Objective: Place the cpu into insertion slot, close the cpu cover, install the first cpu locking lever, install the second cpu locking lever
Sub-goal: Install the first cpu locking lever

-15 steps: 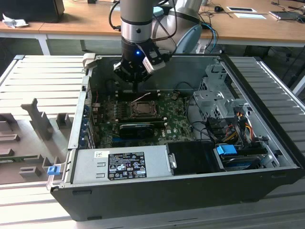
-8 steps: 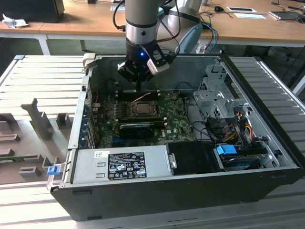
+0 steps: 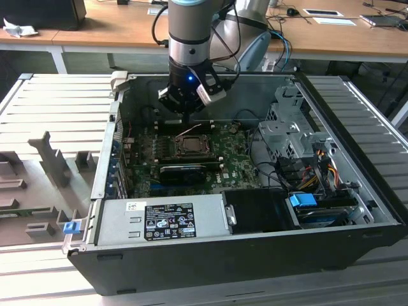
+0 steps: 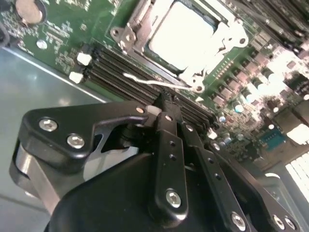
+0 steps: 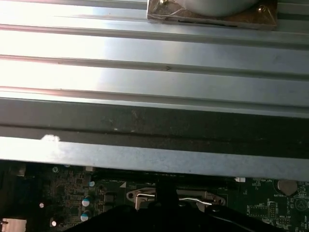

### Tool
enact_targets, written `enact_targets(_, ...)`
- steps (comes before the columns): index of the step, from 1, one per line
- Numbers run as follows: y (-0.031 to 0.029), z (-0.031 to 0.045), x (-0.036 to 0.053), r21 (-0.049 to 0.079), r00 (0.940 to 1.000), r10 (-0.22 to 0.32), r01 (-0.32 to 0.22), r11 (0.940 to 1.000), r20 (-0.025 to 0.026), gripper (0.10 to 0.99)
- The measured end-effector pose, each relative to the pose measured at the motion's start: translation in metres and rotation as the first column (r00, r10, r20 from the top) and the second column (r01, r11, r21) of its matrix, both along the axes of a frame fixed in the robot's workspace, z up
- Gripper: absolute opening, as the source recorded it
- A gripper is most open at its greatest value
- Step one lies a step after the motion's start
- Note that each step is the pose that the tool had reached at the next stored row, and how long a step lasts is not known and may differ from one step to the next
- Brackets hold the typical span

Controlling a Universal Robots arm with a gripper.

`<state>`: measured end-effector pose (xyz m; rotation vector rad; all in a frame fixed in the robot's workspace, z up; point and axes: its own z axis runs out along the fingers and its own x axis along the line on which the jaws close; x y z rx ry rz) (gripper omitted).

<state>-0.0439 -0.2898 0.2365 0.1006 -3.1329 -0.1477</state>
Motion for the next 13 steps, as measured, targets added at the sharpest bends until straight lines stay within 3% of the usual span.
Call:
enact_targets(5, 0.0000, -0.0067, 0.0024, 0.000, 1.0000, -0.006, 0.006, 1.0000, 0.0011, 0.106)
enact_targets(13, 0.0005, -0.0103, 0.0105, 0.000, 1.0000, -0.007, 0.007, 1.0000, 0.0017, 0.106)
